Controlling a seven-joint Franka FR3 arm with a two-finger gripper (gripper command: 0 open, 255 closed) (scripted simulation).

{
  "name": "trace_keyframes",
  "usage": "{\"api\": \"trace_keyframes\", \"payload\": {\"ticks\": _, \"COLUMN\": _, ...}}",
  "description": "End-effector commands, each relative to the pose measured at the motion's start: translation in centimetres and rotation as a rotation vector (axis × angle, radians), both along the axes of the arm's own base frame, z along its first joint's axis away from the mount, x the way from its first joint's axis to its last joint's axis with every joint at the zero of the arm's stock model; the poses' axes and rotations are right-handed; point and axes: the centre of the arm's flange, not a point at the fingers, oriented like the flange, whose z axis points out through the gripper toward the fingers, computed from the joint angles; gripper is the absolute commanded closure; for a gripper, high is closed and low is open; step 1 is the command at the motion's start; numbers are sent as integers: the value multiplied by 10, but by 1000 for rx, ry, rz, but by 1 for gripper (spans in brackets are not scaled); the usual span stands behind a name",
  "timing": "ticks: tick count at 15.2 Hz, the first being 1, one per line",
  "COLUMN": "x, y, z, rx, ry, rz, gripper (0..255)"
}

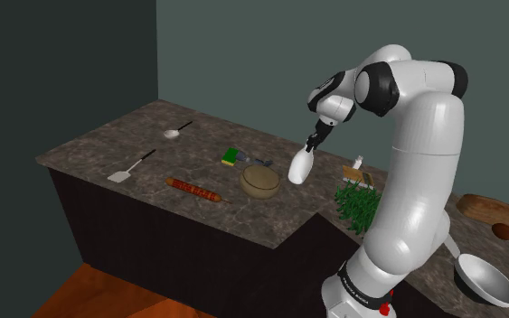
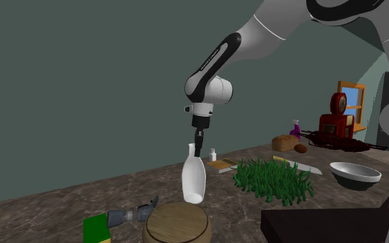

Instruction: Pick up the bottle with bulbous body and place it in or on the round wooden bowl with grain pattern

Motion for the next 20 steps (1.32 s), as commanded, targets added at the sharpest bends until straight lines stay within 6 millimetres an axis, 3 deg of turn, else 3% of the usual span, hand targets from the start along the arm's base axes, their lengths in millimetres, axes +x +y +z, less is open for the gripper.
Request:
{"api": "trace_keyframes", "payload": {"ticks": 1, "x": 0, "y": 0, "z": 0, "rx": 0, "ry": 0, "rz": 0, "gripper": 255}}
{"api": "trace_keyframes", "payload": {"ticks": 8, "x": 0, "y": 0, "z": 0, "rx": 0, "ry": 0, "rz": 0, "gripper": 255}}
{"api": "trace_keyframes", "payload": {"ticks": 20, "x": 0, "y": 0, "z": 63, "rx": 0, "ry": 0, "rz": 0, "gripper": 255}}
